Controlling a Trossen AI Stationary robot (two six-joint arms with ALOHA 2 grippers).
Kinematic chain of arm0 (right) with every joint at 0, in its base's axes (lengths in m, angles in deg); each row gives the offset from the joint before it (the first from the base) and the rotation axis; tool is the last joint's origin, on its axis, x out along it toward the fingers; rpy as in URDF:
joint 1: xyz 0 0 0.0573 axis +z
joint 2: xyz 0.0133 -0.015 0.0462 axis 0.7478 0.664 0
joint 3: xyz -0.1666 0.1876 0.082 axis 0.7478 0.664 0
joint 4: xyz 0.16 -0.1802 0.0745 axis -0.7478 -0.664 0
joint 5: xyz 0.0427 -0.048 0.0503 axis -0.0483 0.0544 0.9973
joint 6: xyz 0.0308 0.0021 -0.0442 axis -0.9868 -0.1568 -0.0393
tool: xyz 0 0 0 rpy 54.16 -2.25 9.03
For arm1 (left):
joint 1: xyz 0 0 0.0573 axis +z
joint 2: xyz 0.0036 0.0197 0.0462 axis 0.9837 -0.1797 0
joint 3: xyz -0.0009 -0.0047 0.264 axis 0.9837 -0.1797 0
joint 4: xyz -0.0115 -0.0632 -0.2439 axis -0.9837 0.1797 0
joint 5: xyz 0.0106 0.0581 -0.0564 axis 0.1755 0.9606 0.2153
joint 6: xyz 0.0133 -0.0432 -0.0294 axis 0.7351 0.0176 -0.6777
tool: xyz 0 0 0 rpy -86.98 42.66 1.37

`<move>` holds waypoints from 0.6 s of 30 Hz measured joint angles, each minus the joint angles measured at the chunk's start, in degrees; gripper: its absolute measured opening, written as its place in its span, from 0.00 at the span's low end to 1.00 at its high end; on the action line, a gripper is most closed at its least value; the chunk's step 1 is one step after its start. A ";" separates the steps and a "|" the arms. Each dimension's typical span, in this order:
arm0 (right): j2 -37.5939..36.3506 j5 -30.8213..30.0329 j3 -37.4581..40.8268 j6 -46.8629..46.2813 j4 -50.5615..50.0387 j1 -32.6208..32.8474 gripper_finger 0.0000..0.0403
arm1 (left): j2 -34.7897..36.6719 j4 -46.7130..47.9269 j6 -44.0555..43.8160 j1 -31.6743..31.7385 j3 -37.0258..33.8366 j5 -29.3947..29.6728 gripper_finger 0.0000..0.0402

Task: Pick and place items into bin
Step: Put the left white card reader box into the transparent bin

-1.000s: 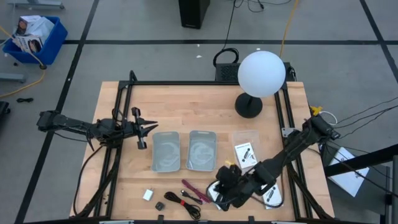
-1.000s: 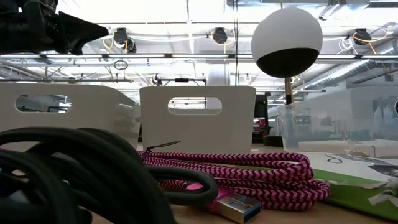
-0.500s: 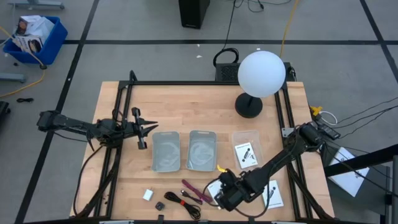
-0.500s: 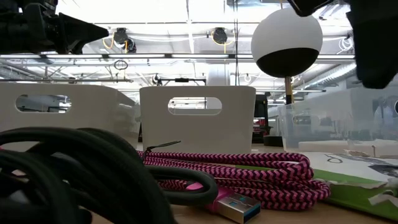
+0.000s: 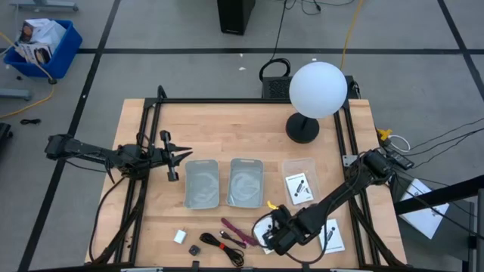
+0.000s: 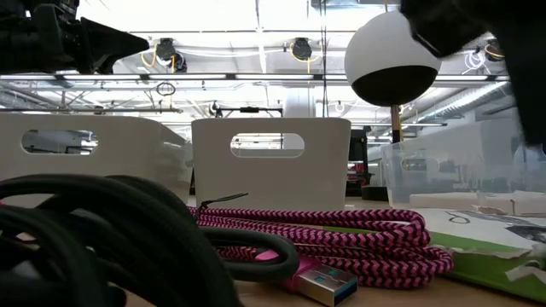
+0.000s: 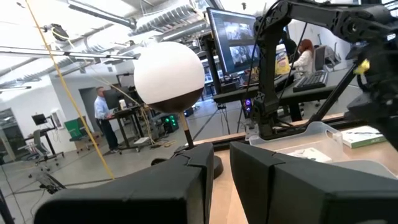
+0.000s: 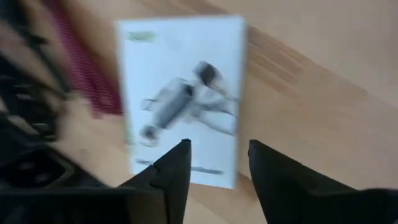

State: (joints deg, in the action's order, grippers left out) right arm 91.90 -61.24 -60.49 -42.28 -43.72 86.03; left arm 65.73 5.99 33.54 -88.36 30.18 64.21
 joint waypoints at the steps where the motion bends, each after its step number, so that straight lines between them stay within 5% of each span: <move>1: 0.01 1.03 0.63 -0.86 -0.09 0.01 0.39 | -0.01 0.02 0.00 0.00 0.01 0.00 0.16; 18: -0.03 -0.76 8.61 -0.42 9.12 -1.42 0.40 | 0.01 0.02 0.00 0.00 0.01 0.00 0.16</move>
State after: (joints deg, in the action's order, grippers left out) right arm 91.87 -62.00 -51.89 -42.71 -34.60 84.61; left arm 65.73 6.01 33.54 -88.36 30.18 64.21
